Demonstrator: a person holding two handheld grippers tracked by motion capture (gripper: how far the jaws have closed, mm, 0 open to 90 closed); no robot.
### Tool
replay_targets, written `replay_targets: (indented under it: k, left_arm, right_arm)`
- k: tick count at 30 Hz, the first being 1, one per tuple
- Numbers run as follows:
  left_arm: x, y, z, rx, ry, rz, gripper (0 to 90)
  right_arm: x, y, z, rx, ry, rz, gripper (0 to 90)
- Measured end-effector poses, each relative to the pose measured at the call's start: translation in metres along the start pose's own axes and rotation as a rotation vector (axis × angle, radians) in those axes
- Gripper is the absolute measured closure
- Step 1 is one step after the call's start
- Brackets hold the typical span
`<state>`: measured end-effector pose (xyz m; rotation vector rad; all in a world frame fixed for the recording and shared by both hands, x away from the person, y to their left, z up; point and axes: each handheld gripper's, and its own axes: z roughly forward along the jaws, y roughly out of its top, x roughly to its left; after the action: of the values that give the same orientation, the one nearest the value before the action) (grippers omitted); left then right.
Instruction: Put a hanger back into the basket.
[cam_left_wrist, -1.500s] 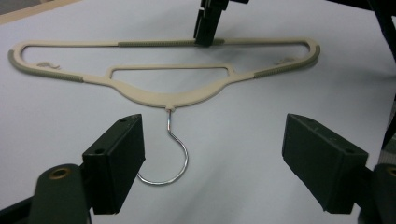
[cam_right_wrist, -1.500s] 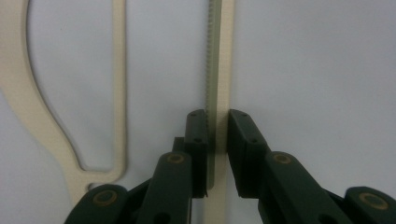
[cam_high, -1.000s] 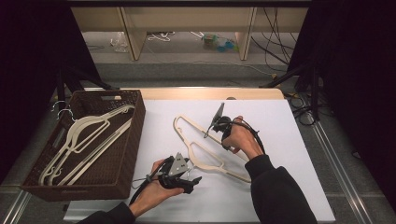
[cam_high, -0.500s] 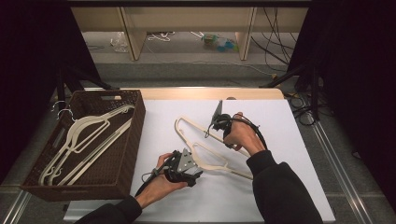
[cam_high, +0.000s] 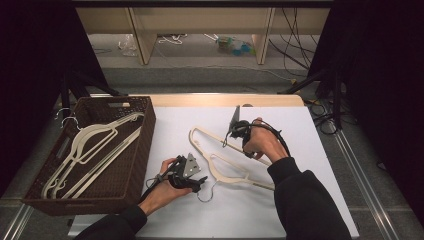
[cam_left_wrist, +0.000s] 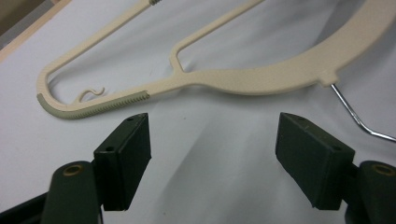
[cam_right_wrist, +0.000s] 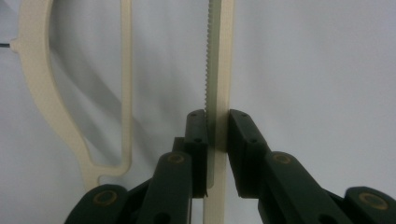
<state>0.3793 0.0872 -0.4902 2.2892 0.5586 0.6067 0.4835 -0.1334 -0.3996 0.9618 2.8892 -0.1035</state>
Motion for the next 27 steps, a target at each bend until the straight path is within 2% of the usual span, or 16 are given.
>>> replay_targets:
  k: [1,2,4,8,11,13,16,19,20,25,27]
  left_arm:
    - [-0.001,0.000,0.002,0.008,0.003,0.009,26.6]
    - [-0.002,0.000,0.004,0.006,0.002,0.007,26.6]
    - [-0.004,0.001,0.006,0.006,0.004,0.020,26.4]
    - [-0.007,0.007,0.008,0.013,0.002,0.047,26.0]
    - [-0.012,0.012,0.009,0.023,0.019,0.115,25.9]
    - [-0.014,0.015,0.011,0.023,0.018,0.138,26.4]
    - [-0.017,0.019,0.014,0.020,0.030,0.173,25.6]
    - [-0.019,0.021,0.017,0.004,0.021,0.180,25.7]
    - [-0.020,0.023,0.018,0.001,0.026,0.209,25.7]
    - [-0.020,0.024,0.020,-0.008,0.027,0.232,23.9]
    - [-0.019,0.025,0.021,-0.013,0.027,0.253,23.2]
  right_arm:
    - [-0.001,0.000,0.000,0.002,0.003,-0.010,78.5]
    - [0.002,0.001,-0.002,0.004,0.034,0.024,78.5]
    - [0.000,0.001,-0.001,0.001,0.004,0.002,78.5]
    - [-0.001,0.002,-0.001,0.003,0.001,-0.007,78.5]
    - [-0.001,0.002,-0.002,0.009,0.015,0.004,78.5]
    - [-0.002,0.003,-0.002,0.009,0.001,-0.007,78.5]
    - [-0.002,0.005,-0.003,0.017,0.005,-0.013,78.5]
    - [-0.002,0.006,-0.005,0.016,0.006,-0.018,78.5]
    - [-0.002,0.006,-0.005,0.014,0.005,-0.017,78.5]
    - [-0.006,0.005,-0.003,0.019,0.009,-0.033,78.5]
    - [-0.006,0.005,-0.003,0.019,0.001,-0.024,78.5]
